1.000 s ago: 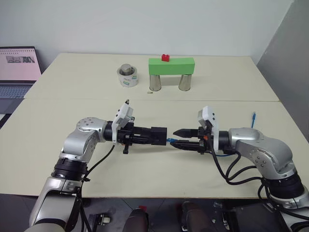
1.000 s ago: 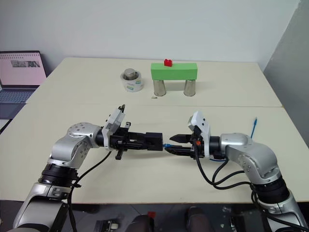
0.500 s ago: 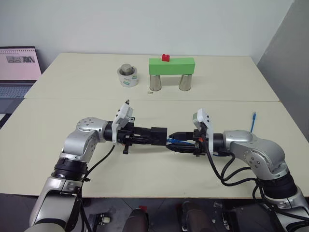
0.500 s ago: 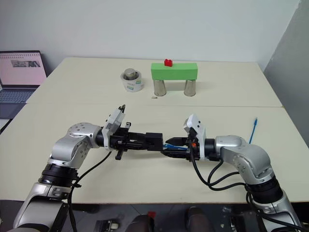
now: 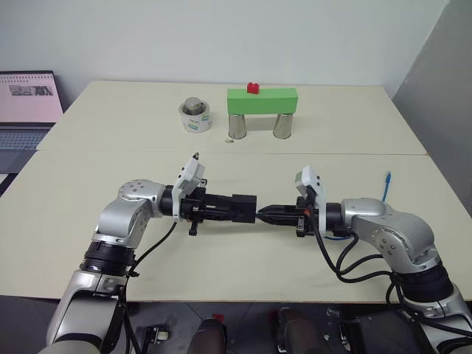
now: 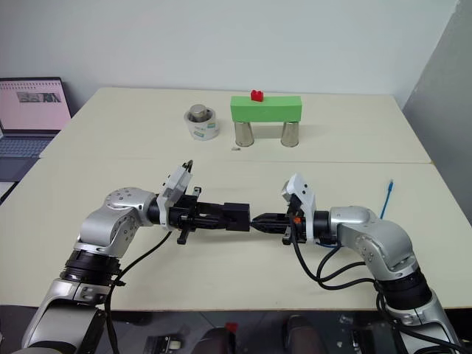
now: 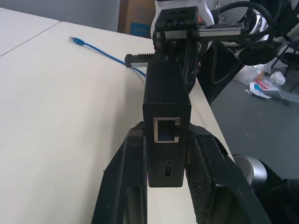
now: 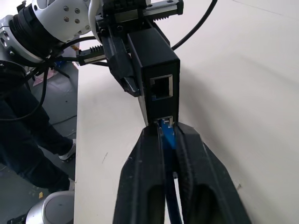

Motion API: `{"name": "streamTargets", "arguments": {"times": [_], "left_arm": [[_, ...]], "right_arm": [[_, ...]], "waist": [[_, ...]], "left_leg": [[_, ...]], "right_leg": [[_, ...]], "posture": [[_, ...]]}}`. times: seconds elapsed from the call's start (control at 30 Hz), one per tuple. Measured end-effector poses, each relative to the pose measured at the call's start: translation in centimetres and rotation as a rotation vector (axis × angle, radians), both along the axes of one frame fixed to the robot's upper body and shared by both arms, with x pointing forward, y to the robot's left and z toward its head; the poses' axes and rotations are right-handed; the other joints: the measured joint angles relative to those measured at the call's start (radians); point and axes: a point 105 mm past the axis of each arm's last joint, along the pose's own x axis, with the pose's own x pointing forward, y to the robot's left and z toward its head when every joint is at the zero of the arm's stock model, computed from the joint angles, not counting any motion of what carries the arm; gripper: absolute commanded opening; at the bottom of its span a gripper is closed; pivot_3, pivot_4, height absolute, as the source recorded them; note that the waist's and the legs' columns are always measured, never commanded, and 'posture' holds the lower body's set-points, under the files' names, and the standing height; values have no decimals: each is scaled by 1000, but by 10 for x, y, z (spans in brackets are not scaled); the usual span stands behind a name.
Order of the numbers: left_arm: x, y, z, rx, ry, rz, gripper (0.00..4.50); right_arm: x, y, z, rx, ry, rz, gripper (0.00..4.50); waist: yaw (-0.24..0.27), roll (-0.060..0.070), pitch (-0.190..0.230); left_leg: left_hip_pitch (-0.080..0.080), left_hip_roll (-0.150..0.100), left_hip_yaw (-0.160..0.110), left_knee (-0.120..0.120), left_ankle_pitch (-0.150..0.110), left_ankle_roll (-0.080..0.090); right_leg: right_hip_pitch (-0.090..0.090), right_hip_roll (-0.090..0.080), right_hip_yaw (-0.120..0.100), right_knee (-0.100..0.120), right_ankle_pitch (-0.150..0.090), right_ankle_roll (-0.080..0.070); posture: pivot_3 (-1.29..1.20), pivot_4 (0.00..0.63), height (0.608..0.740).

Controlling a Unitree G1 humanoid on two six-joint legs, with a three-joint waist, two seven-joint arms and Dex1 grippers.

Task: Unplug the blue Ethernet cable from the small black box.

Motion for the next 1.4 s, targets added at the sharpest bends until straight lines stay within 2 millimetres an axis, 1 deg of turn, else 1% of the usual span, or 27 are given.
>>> {"name": "streamTargets", "arguments": {"times": [0.3,0.37,0.4,0.57,0.63,1.0,1.1,1.23,1.27,1.3,1.33,1.4], "left_arm": [[0,0,0,-2,0,-1,764],[0,0,0,-2,0,-1,764],[0,0,0,-2,0,-1,764],[0,-1,0,-4,0,0,764],[0,-1,0,-4,0,0,764],[0,-1,0,-4,0,-3,764],[0,-1,0,-4,0,-3,764],[0,-2,0,-6,0,-4,764],[0,-1,0,-6,0,-2,764],[0,-1,0,-6,0,-2,764],[0,-1,0,-6,0,-2,764],[0,-1,0,-6,0,-2,764]], "right_arm": [[0,0,0,-9,-18,9,26],[0,0,1,-9,-18,14,728],[0,0,1,-8,-17,15,854],[-1,0,0,-9,-6,18,1914],[-2,0,-1,-9,0,19,1936],[-2,0,0,-6,3,21,1936],[-1,0,-1,-9,0,16,1418],[0,-1,-1,-18,-12,8,506],[0,-2,-1,-18,-15,10,385],[0,-2,-1,-21,-20,13,171],[0,-2,-1,-22,-24,15,64],[0,-2,-1,-25,-30,17,64]], "waist": [[0,0,0],[0,0,0],[0,0,0],[0,0,0],[0,0,0],[0,0,0],[0,0,0],[0,0,0],[0,0,0],[0,0,0],[0,0,0],[0,0,0]], "left_leg": [[0,0,0,0,0,0],[0,0,0,0,0,0],[0,0,0,0,0,0],[0,0,0,0,0,0],[0,0,0,0,0,0],[0,0,0,0,0,0],[0,0,0,0,0,0],[0,0,0,0,0,0],[0,0,0,0,0,0],[0,0,0,0,0,0],[0,0,0,0,0,0],[0,0,0,0,0,0]], "right_leg": [[0,0,0,0,0,0],[0,0,0,0,0,0],[0,0,0,0,0,0],[0,0,0,0,0,0],[0,0,0,0,0,0],[0,0,0,0,0,0],[0,0,0,0,0,0],[0,0,0,0,0,0],[0,0,0,0,0,0],[0,0,0,0,0,0],[0,0,0,0,0,0],[0,0,0,0,0,0]], "posture": [[0,150,740],[0,150,740],[0,150,740],[0,150,740],[0,150,740],[0,150,740],[0,150,740],[0,150,740],[0,150,740],[0,150,740],[0,150,740],[0,150,740]]}}
